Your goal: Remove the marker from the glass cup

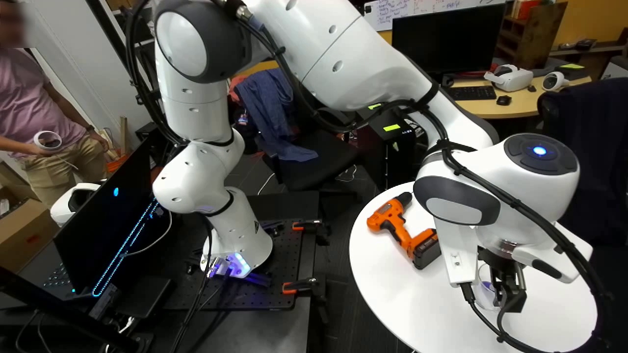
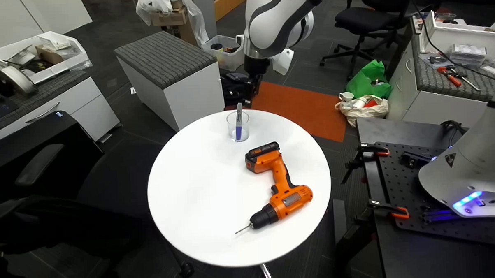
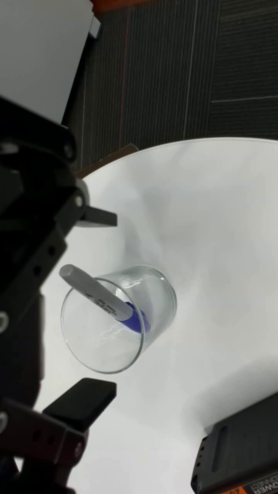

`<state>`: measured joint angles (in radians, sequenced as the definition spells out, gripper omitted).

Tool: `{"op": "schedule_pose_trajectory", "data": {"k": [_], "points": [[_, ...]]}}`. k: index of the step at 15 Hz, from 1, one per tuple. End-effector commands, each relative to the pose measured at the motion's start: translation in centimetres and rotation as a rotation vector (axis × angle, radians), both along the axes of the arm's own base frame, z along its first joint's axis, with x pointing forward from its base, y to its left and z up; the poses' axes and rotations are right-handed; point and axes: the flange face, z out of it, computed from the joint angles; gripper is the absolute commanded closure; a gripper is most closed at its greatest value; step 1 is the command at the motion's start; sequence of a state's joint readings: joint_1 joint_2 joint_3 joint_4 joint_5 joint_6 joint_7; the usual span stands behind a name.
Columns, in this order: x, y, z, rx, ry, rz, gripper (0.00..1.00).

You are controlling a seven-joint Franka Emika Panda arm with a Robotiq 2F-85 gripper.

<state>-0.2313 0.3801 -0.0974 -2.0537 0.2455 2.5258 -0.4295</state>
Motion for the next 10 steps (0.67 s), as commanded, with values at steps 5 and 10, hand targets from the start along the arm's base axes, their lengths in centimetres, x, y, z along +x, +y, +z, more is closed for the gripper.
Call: {"op": "schedule_pose_trajectory", "data": {"k": [5, 10], "points": [[0.5, -0.7, -0.1, 0.007, -0.026, 0.005, 0.00], [1.4, -0.3, -0.3, 0.019, -0.047, 0.051, 0.00]]}}
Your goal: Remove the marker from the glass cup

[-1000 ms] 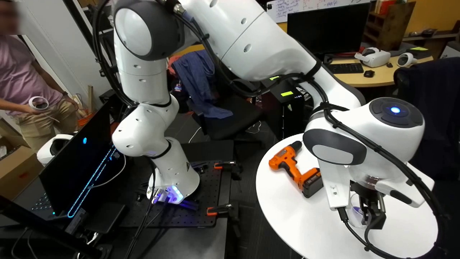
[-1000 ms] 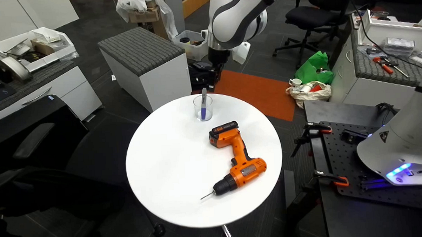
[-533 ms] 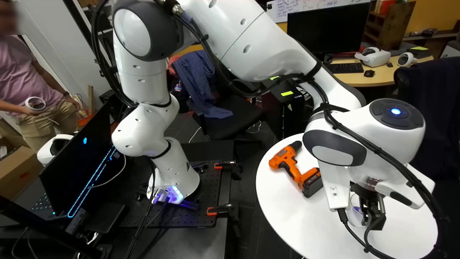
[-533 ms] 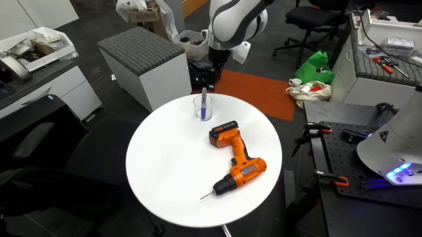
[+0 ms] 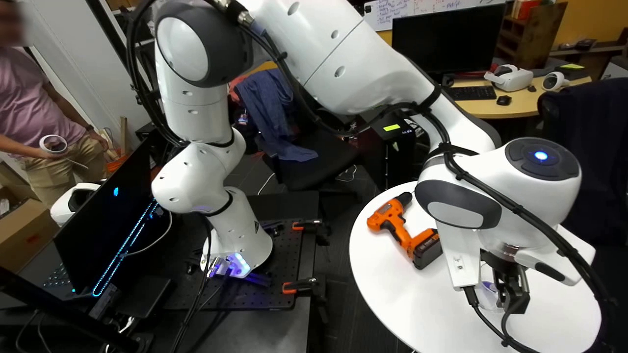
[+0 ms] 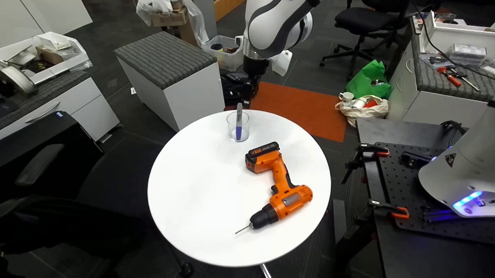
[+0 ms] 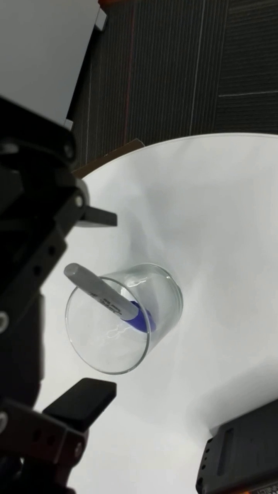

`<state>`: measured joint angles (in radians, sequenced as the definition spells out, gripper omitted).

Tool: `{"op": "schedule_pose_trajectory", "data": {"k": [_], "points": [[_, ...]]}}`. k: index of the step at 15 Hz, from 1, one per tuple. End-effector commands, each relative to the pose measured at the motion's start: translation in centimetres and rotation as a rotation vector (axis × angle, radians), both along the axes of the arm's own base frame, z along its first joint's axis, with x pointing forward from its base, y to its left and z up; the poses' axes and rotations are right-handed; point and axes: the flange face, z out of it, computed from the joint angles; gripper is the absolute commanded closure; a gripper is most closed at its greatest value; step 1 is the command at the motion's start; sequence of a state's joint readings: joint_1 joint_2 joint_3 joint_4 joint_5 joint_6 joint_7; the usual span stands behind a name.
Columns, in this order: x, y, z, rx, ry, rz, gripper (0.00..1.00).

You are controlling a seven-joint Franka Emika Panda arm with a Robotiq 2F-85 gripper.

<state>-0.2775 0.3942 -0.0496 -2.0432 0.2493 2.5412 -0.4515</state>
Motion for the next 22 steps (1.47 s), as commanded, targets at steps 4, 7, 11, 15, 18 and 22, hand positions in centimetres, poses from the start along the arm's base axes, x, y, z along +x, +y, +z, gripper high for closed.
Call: {"op": "schedule_pose_trajectory", "data": {"k": [4, 7, 11, 15, 18, 22], "points": [[1.9, -0.2, -0.5, 0.019, -0.026, 0.044, 0.00], [2.7, -0.4, -1.3, 0.026, -0.016, 0.052, 0.00], [3.6, -0.8, -2.3, 0.032, -0.015, 0.070, 0.00], [4.3, -1.1, -2.8, 0.036, -0.019, 0.082, 0.00], [4.5, -1.4, -3.0, 0.035, -0.020, 0.077, 0.29], [4.4, -1.5, -3.1, 0.034, -0.020, 0.069, 0.54]]}}
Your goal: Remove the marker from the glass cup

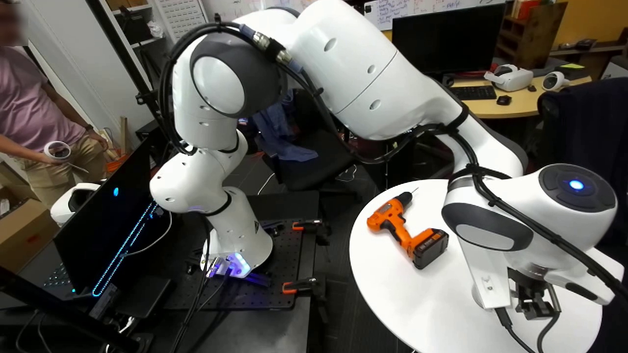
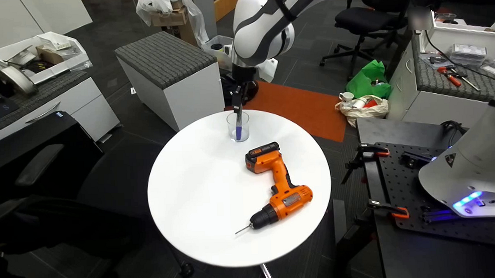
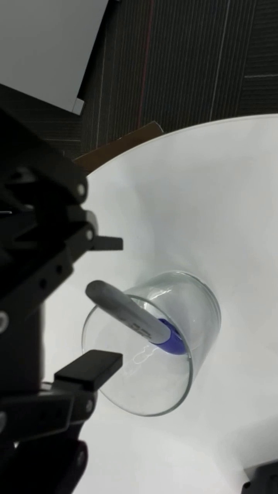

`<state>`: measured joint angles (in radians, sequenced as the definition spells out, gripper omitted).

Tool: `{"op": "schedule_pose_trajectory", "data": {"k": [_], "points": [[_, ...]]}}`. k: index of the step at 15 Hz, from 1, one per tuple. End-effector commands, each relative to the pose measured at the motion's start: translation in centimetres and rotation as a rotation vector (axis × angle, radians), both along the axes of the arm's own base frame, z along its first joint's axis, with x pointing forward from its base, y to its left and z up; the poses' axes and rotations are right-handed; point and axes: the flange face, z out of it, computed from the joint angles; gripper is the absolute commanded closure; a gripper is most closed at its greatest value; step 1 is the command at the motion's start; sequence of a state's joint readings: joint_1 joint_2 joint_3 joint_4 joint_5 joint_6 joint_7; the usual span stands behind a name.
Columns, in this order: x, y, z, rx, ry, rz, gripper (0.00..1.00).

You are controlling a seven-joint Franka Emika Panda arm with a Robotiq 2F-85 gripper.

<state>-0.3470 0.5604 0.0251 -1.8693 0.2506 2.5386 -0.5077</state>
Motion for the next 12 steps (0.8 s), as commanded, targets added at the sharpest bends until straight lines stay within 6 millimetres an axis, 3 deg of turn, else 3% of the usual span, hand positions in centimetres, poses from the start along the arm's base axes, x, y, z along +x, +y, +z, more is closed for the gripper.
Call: {"op": "schedule_pose_trajectory", "data": {"k": [1, 5, 6, 8, 12], "points": [[0.2, -0.3, 0.3, 0.013, 0.000, 0.015, 0.56], [-0.1, -0.5, 0.3, 0.012, 0.000, 0.006, 0.76], [-0.1, -0.6, 0.3, 0.012, 0.000, 0.005, 0.74], [-0.1, -0.6, 0.7, 0.011, -0.008, 0.003, 0.90], [-0.2, -0.4, 1.3, 0.008, -0.019, 0.006, 0.95]]}}
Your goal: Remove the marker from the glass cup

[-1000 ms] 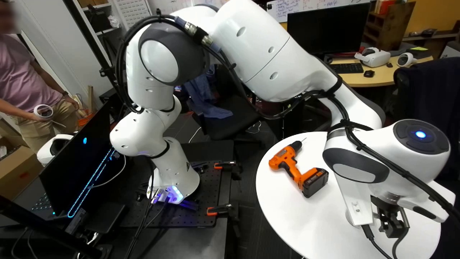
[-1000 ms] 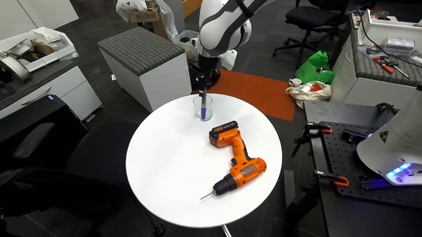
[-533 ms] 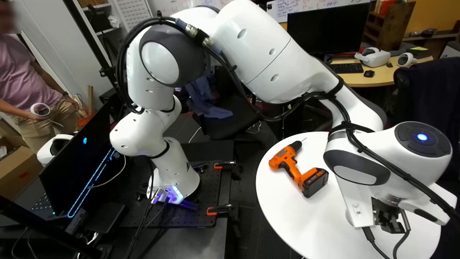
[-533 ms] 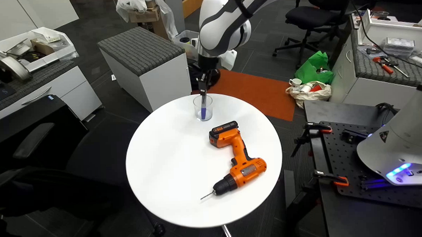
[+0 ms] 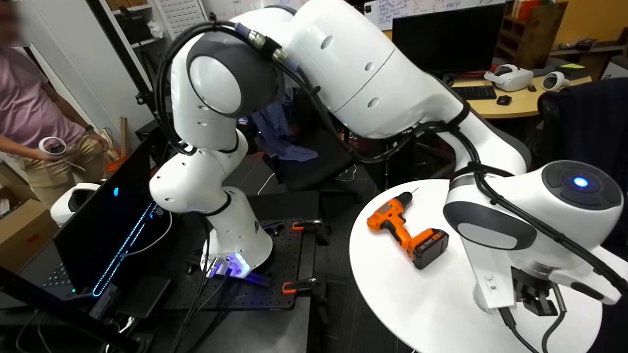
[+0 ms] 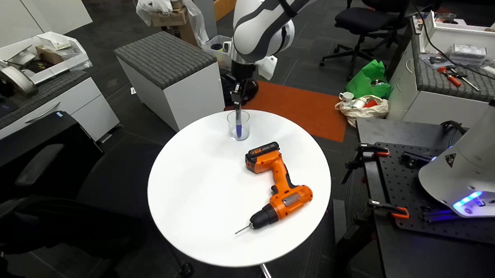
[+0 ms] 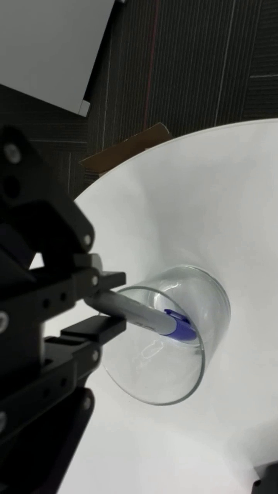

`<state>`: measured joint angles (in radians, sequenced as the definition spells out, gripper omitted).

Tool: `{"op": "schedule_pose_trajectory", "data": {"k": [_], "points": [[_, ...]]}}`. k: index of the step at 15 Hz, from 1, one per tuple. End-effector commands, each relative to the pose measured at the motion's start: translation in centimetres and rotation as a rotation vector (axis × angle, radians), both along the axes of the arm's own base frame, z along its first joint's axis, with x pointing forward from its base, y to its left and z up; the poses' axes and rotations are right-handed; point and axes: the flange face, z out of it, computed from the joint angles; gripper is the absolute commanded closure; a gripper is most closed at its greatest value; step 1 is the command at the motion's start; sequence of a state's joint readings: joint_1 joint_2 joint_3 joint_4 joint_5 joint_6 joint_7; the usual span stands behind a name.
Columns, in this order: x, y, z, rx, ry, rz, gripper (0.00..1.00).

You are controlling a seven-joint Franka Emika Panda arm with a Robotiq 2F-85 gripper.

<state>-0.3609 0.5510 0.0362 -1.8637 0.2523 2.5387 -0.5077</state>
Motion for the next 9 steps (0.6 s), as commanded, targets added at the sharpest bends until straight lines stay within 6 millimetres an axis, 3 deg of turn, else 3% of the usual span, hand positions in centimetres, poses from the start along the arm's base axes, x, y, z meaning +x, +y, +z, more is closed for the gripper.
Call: {"op": "schedule_pose_trajectory", "data": {"k": [1, 9], "points": [[-0.4, 0.0, 0.6, 0.005, -0.006, 0.013, 0.94], [-1.3, 1.5, 2.2, -0.007, -0.028, 0.040, 0.97]]}}
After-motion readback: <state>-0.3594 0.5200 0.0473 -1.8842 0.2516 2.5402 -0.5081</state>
